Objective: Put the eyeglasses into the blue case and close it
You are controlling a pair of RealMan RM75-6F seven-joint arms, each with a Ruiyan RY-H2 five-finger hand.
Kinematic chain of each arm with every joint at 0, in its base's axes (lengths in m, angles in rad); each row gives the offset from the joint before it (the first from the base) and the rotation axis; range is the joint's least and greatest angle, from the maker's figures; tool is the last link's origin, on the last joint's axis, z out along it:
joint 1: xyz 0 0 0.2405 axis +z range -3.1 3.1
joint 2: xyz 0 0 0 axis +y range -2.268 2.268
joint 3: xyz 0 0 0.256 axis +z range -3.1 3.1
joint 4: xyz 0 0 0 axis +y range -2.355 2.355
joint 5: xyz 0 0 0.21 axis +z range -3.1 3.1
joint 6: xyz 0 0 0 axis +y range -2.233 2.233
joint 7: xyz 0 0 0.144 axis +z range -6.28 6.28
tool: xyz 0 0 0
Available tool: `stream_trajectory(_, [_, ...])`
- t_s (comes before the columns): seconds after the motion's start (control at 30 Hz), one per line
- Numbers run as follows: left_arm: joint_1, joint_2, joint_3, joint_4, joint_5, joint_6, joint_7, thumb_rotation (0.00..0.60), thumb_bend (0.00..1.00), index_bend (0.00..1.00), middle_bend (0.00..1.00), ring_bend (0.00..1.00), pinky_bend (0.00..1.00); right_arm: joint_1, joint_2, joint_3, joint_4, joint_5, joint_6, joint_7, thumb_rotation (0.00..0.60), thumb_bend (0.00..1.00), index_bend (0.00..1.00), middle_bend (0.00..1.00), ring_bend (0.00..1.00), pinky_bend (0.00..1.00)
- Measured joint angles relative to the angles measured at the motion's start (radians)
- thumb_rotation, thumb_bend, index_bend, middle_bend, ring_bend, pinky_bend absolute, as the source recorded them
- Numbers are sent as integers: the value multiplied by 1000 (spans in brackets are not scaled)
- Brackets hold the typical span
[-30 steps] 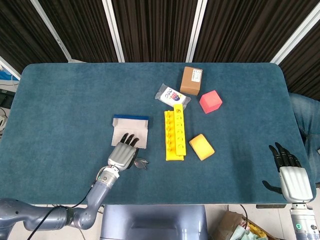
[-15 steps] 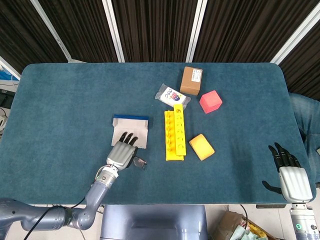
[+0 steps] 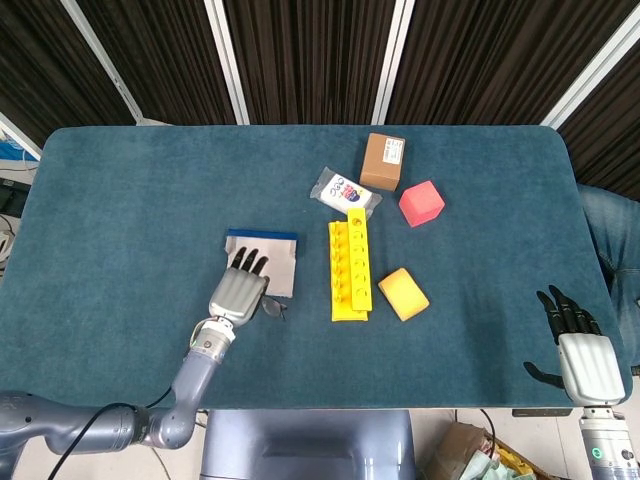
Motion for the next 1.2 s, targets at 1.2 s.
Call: stream_trajectory(1.2, [-198,-238,-164,514,-240,-66,88,600,446,563,135,0,0,1,4,0,-9,18,-16,5,600,115,0,0,112,187])
